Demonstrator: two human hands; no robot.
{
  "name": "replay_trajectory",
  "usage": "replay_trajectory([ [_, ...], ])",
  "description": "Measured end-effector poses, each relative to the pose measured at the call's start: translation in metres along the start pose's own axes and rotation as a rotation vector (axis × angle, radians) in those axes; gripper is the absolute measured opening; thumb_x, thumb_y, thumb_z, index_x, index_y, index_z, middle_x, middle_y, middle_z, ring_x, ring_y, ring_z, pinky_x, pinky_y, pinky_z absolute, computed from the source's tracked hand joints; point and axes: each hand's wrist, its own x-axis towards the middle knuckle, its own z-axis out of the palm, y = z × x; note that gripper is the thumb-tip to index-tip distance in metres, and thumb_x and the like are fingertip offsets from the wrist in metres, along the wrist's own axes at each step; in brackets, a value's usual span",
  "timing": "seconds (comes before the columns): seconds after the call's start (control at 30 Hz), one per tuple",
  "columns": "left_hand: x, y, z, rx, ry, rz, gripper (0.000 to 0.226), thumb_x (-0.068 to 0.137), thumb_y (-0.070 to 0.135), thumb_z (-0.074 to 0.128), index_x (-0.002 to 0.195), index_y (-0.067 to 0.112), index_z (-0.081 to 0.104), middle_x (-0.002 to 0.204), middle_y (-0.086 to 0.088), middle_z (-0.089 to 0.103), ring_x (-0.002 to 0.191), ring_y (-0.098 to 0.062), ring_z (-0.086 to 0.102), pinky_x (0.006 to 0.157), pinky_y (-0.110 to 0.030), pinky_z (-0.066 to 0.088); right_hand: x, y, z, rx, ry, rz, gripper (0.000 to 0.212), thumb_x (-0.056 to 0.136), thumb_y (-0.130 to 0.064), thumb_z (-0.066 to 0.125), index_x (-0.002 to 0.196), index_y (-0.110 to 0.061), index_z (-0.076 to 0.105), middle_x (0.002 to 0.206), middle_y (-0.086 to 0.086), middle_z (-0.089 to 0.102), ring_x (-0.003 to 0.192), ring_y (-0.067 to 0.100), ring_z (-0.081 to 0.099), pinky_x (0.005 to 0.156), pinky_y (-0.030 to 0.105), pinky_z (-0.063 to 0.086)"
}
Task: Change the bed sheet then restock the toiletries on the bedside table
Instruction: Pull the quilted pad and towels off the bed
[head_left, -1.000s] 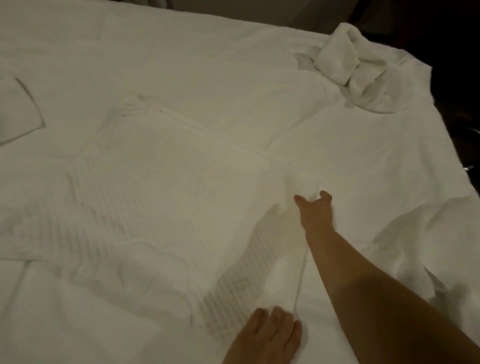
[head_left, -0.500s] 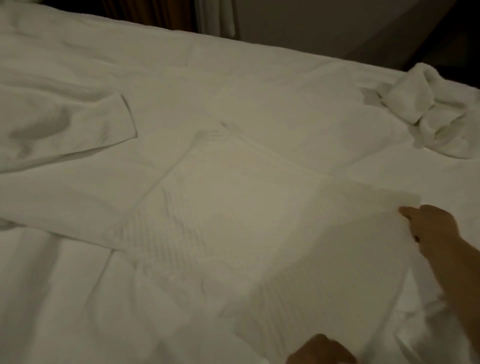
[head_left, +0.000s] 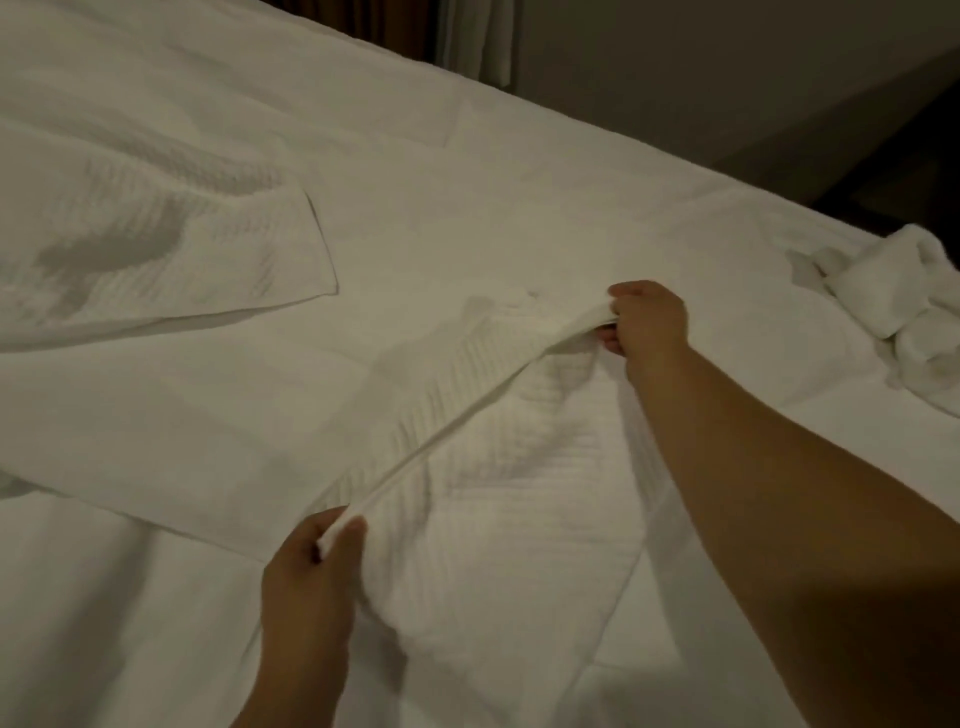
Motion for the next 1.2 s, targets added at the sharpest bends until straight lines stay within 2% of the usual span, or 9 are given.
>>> replay_trajectory([
  [0.1,0.02,-0.007,-0.01,0.04,0.036,-0.021,0.016,0.088,0.009,0.06,0.08,0.02,0.068,0.076,-0.005,0.068,0.069,-0.022,0.058,0.065,-0.032,0.044,0.007,0.001,0.046,-0.115,0.024,0.01,0.023,0.088,-0.006,0.046,0.076,-0.019,0.061,0.092,0.01,0.065,0.088,0.032,0.065,0.081,0.043,0.055],
  [0.3,0.034,-0.004,-0.012,0.105,0.19,-0.033,0.016,0.087,0.017,0.058,0.079,0.029,0.064,0.077,0.006,0.067,0.078,-0.02,0.061,0.076,-0.04,0.049,0.021,0.004,0.09,-0.232,0.063,-0.056,0.025,0.088,-0.01,0.048,0.067,-0.023,0.055,0.092,0.006,0.066,0.092,0.029,0.066,0.086,0.041,0.053],
  [0.5,0.041,0.001,-0.009,0.29,0.254,0.042,0.01,0.09,0.017,0.054,0.095,0.019,0.063,0.085,0.002,0.06,0.085,-0.026,0.058,0.072,-0.029,0.041,0.005,0.029,0.097,0.062,-0.184,-0.101,0.046,0.091,-0.007,0.051,0.134,-0.025,0.046,0.121,0.002,0.055,0.108,0.016,0.058,0.099,0.031,0.046],
  [0.6,0.032,0.006,-0.005,0.438,0.293,0.413,0.04,0.081,0.025,0.047,0.115,0.006,0.057,0.11,-0.015,0.051,0.105,-0.031,0.047,0.092,-0.036,0.036,-0.048,0.051,0.085,-0.271,-0.257,-0.649,0.057,0.094,-0.024,0.047,0.147,-0.018,0.029,0.147,0.009,0.038,0.134,0.017,0.036,0.111,0.033,0.029],
  [0.7,0.012,0.009,0.033,0.659,0.055,0.825,0.044,0.079,0.026,0.043,0.119,0.008,0.049,0.124,-0.024,0.056,0.12,-0.031,0.041,0.101,-0.042,0.029,-0.106,0.098,0.072,-0.573,-0.434,-1.111,0.053,0.096,-0.034,0.031,0.146,-0.018,0.025,0.153,0.003,0.025,0.141,0.017,0.019,0.113,0.033,0.016],
  [0.83,0.019,-0.033,0.053,1.107,-0.16,0.781,0.063,0.079,0.039,0.04,0.136,0.013,0.038,0.142,-0.014,0.046,0.133,-0.034,0.029,0.106,-0.053,0.017,-0.08,0.132,0.058,-1.009,-0.691,-1.377,0.056,0.094,-0.042,0.029,0.147,-0.024,0.026,0.154,-0.002,0.025,0.142,0.015,0.016,0.113,0.039,0.012],
  [0.97,0.023,-0.049,0.041,1.256,-0.167,0.665,0.065,0.084,0.051,0.035,0.14,0.018,0.045,0.146,-0.012,0.041,0.133,-0.044,0.026,0.105,-0.057,0.012,-0.013,0.101,0.045,-1.244,-0.512,-0.979,0.069,0.086,-0.062,0.002,0.148,-0.033,-0.005,0.155,-0.012,-0.01,0.146,0.016,-0.003,0.116,0.047,-0.001],
  [1.07,0.026,-0.043,0.035,1.286,-0.154,0.633,0.063,0.085,0.053,0.034,0.14,0.024,0.044,0.146,-0.016,0.041,0.132,-0.047,0.031,0.104,-0.058,0.014,-0.006,0.094,0.022,-1.3,-0.391,-0.571,0.063,0.096,-0.055,0.008,0.15,-0.028,-0.011,0.157,-0.006,-0.017,0.146,0.019,-0.012,0.116,0.048,-0.004],
  [1.2,0.035,-0.03,0.009,1.055,0.056,0.368,0.071,0.089,0.038,0.057,0.145,0.002,0.031,0.146,-0.027,0.033,0.132,-0.049,0.032,0.105,-0.06,0.026,-0.082,0.131,-0.003,-1.149,-0.486,-0.725,0.083,0.086,-0.068,-0.01,0.151,-0.02,0.009,0.158,0.001,0.004,0.145,0.021,0.007,0.115,0.049,0.012],
])
